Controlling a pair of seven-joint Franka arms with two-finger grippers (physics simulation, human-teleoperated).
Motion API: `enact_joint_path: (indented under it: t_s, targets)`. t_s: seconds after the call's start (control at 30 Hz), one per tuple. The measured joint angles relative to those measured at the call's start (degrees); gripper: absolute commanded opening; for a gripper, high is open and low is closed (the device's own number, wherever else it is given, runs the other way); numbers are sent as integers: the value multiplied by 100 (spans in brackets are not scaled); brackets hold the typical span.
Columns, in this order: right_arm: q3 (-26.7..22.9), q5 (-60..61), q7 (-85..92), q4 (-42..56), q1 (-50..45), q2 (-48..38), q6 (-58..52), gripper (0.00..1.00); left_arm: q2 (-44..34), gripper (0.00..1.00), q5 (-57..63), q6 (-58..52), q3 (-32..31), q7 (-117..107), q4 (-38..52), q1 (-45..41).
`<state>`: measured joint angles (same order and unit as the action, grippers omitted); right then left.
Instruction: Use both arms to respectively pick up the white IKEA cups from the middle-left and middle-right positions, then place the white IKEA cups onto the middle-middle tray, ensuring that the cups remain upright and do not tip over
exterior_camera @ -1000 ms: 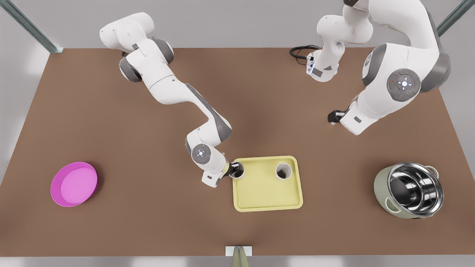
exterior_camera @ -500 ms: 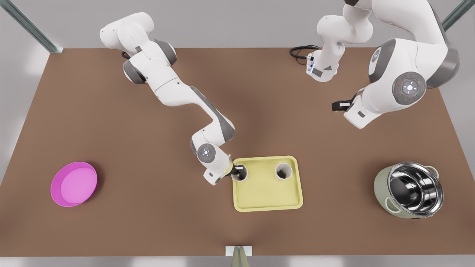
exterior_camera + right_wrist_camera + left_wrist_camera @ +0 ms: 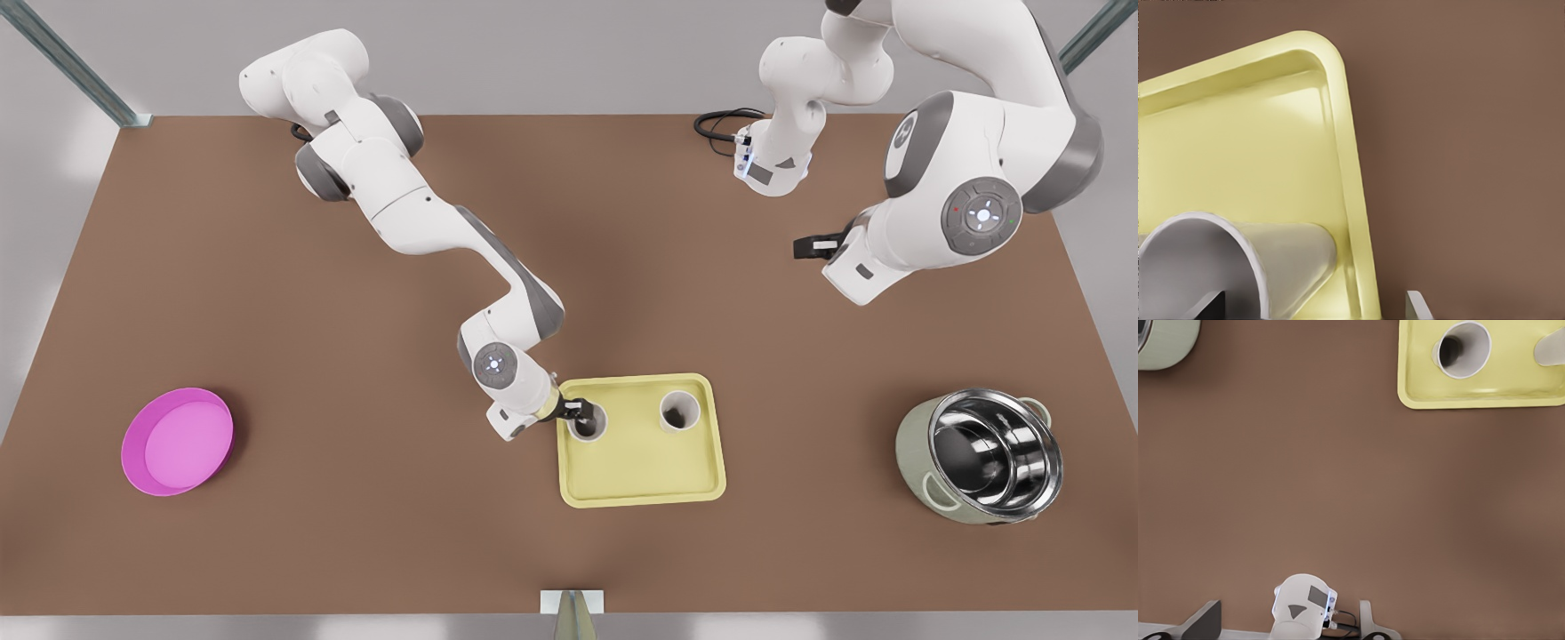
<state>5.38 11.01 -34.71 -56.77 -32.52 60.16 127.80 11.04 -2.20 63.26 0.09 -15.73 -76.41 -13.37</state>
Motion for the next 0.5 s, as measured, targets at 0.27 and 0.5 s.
enact_joint_path:
  t_s: [0.27, 0.5]
  targets:
    - [25, 157, -152, -181, 78, -743, -336, 100, 18, 100, 4, -11, 0, -8, 1, -1]
    - [-577, -1116, 861, -788, 2505, -2025, -2565, 100, 12, 100, 19, -35, -7, -10, 1, -9]
